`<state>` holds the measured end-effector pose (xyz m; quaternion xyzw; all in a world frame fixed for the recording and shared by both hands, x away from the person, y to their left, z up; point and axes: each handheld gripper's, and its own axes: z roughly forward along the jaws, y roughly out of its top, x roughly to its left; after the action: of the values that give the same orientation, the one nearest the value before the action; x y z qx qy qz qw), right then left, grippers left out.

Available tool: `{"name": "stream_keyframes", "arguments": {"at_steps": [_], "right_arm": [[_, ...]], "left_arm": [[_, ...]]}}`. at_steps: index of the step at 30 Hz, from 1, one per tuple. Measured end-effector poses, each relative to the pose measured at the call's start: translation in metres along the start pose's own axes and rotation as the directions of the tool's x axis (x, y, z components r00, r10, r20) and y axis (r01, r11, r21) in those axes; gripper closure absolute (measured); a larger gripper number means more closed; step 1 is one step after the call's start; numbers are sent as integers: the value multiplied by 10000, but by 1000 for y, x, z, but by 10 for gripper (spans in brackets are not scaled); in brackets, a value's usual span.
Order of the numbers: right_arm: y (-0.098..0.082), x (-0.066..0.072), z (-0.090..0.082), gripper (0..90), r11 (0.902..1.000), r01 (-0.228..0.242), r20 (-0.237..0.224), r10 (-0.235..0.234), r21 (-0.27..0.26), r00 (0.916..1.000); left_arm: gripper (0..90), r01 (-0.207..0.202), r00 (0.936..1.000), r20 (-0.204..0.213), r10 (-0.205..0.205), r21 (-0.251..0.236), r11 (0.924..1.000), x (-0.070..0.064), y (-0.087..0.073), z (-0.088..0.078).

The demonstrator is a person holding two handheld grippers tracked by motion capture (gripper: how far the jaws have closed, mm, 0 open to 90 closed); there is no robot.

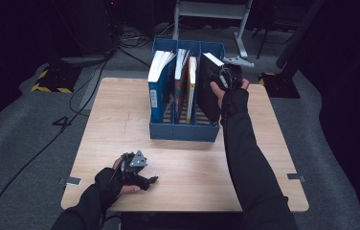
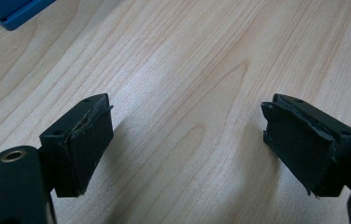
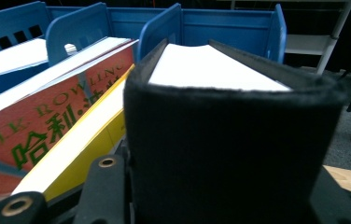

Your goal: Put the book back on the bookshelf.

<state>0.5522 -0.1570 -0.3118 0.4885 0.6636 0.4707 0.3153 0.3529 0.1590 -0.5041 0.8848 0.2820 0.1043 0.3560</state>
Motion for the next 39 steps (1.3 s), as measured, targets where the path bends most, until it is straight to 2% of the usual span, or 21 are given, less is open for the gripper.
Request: {"name": "stream_keyframes", "arguments": {"at_steps": [7, 16, 25, 39], "right_arm": [[-14, 1, 21, 535, 9999, -122, 330, 119, 84, 9994], [-34, -2, 36, 532, 9989, -419, 321, 412, 209, 9986], [-42, -3, 33, 529, 9997, -227, 227, 229, -59, 9995], [-56, -2, 16, 520, 9990, 410, -103, -408, 156, 9991]], "left_arm": [[153, -57, 10000, 38, 57, 8, 10000, 0, 0, 0], [151, -101, 9999, 96, 101, 24, 9999, 1, 1, 0], [151, -129, 9998, 135, 129, 24, 9999, 1, 1, 1], [151, -115, 9999, 124, 115, 33, 9999, 0, 1, 1]]}}
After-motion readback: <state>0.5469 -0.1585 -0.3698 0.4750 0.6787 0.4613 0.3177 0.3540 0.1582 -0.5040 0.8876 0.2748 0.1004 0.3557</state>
